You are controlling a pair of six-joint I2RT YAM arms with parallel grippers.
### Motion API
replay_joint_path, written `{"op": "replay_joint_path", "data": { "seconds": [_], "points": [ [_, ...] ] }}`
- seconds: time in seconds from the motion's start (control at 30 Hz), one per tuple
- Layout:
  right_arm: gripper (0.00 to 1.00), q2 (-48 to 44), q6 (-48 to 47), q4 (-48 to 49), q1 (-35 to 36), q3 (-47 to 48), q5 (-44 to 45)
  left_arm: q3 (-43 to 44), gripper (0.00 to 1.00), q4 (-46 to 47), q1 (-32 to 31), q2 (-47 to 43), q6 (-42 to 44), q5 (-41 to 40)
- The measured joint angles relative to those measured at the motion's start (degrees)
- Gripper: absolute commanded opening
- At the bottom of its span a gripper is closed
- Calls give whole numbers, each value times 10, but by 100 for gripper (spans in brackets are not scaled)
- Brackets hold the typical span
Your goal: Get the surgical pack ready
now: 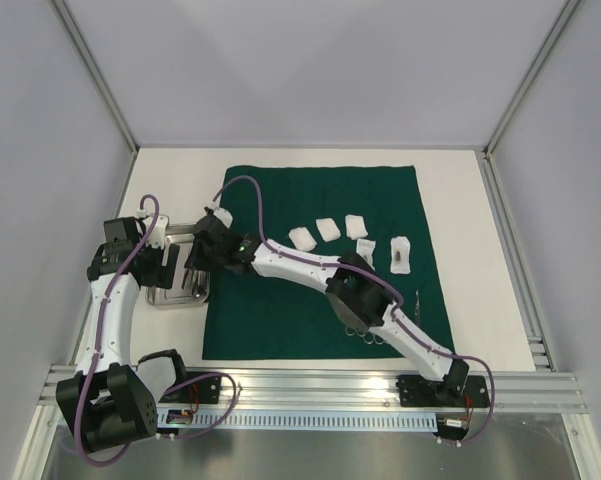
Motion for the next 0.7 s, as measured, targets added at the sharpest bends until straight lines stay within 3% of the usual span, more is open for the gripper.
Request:
{"op": "replay_joint_path", "data": {
  "seconds": [0.33, 0.53, 0.7],
  "points": [
    [23, -299, -138, -2, -29, -189, -12, 28, 87, -31, 0, -3, 9, 28],
    [39, -511, -195, -66, -134, -423, 29, 49, 87, -62, 0, -14, 17, 54],
    [41, -611, -205, -151, -200, -618, 71, 59, 87, -79, 0, -15, 17, 73]
  ]
}}
